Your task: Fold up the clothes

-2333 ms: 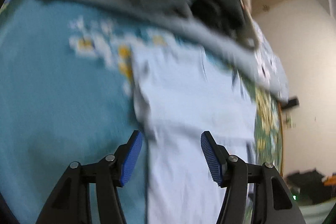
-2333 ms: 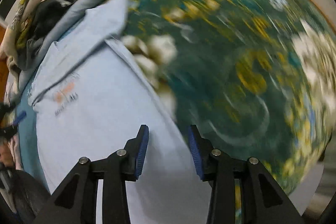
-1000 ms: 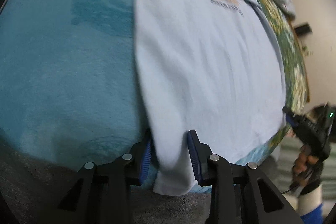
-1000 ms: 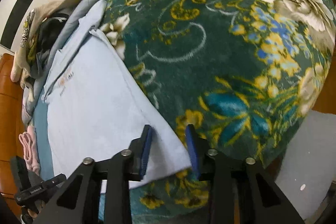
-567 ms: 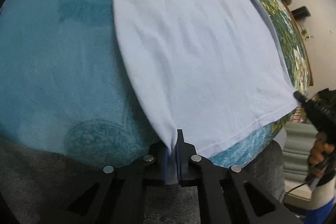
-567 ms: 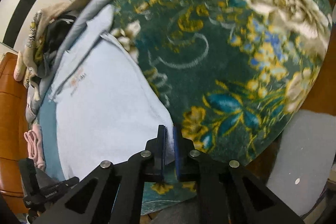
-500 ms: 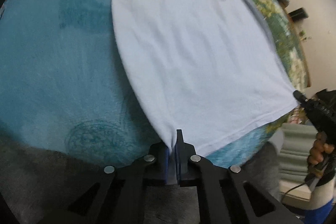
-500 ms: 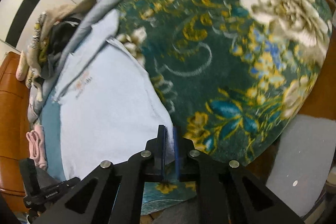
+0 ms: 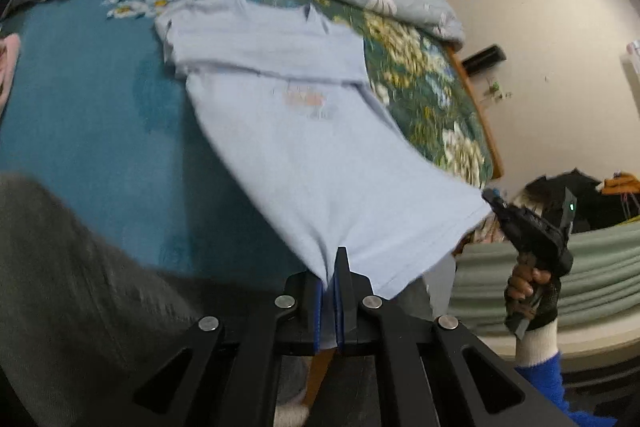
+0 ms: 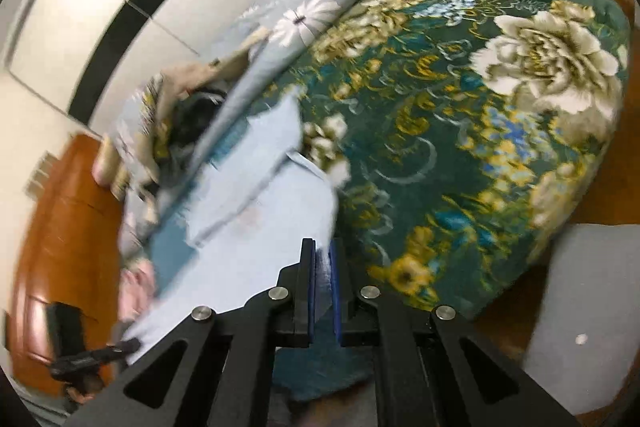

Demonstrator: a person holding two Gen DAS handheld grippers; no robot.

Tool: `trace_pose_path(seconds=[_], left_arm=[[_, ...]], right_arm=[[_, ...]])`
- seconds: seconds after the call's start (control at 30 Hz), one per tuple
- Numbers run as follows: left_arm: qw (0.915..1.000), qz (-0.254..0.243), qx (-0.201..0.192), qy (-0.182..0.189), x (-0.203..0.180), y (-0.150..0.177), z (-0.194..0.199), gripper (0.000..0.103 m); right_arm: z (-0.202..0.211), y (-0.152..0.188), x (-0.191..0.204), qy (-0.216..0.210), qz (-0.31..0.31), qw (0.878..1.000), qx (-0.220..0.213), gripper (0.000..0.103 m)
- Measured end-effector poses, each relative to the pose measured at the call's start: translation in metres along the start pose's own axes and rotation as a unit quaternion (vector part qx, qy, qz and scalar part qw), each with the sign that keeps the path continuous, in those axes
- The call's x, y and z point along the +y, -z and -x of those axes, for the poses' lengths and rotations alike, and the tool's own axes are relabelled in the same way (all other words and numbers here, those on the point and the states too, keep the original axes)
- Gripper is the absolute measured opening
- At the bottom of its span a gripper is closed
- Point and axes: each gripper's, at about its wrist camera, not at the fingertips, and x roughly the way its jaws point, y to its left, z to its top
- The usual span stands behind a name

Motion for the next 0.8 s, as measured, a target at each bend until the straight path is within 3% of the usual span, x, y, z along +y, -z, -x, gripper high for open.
trace_pose_path(seconds=[0.13,0.27,0.53,0.8], left_arm=[[0.997,0.068,-0.022,0.03,0.038,-0.04,-0.001,0.005],[0.9927,0.103,-0.047,0.04,0.057,-0.087,-0.014,0.005],[0.9867,0.143,-0.068,0.035,0.114,-0.187,-0.05,0.006],[0.9771,0.195,-0.073,0.043,0.182,-0.243,-0.103,0.009]], right_arm=[[-0.013,-0.03,0.035,-0.023,0.024,0.999,-0.008,0.006],[-0.042,-0.072,0.07,-0.037,0.045,0.998,-0.011,0.006],[-0.153,-0.156,0.123,0.005,0.053,0.998,0.019,0.006],[-0.249,-0.186,0.125,0.061,0.039,0.996,0.05,0.007]])
